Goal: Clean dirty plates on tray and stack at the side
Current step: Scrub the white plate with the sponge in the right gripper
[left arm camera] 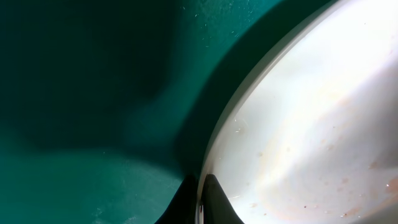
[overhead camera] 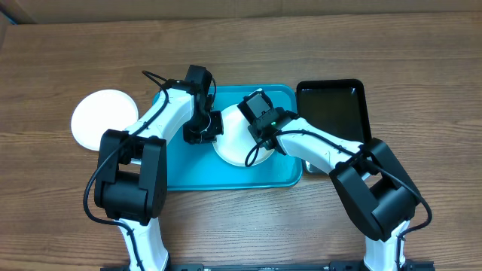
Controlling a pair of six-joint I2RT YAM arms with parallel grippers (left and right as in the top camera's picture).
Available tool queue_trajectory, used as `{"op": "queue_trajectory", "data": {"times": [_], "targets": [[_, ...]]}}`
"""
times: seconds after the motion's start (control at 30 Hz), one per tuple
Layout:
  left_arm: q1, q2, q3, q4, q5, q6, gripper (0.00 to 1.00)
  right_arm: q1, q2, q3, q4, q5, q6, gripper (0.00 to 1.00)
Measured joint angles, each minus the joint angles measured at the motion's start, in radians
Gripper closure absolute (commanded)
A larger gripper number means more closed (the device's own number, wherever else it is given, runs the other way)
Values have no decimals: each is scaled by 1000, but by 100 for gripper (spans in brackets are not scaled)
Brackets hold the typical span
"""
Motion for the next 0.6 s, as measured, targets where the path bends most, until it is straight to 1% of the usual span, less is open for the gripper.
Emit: {"op": "queue_trajectory", "data": {"times": [0.17,0.43,0.6], "targets": [[0,0,0,0,0,0,96,2,12,8,-7,-36,-1,96],[0,0,0,1,0,0,96,-7,13,27,-13,-326,31,96],[0,0,-1,2,0,0,96,-12,13,39,-35,-425,57,96]]}}
